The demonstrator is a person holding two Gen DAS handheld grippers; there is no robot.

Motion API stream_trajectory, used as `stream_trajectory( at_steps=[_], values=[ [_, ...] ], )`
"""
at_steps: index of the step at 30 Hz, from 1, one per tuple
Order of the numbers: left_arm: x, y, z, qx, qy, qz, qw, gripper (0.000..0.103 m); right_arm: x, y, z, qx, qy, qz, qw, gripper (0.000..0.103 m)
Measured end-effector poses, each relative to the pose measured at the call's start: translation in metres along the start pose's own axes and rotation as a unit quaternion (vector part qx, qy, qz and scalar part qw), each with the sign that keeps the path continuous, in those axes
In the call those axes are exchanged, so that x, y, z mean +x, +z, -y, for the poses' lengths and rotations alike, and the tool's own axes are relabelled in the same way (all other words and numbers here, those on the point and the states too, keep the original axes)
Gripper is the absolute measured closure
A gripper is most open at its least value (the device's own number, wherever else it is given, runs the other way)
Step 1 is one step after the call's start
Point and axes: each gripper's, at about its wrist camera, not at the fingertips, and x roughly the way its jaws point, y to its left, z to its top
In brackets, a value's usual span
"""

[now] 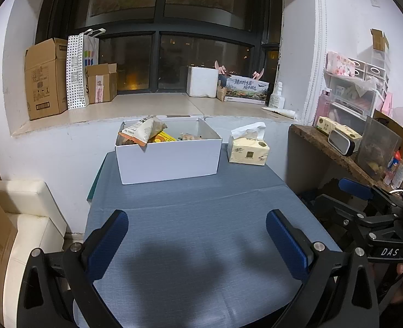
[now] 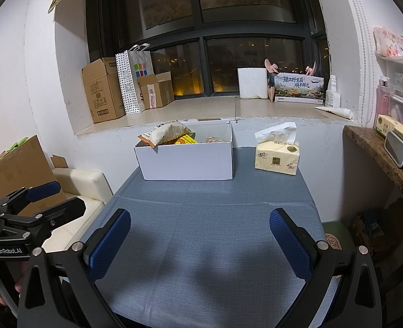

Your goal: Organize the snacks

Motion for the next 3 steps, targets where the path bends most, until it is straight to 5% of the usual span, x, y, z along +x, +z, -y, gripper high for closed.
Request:
stream_trajectory(
  at_steps=[3],
  values=[
    [-0.0001, 0.0002, 0.0006, 0.003, 0.004, 0.000, 1.0000, 0.000, 0.0000, -0.0001, 0.0002, 0.000, 0.000, 0.000, 1.000, 0.000]
  ],
)
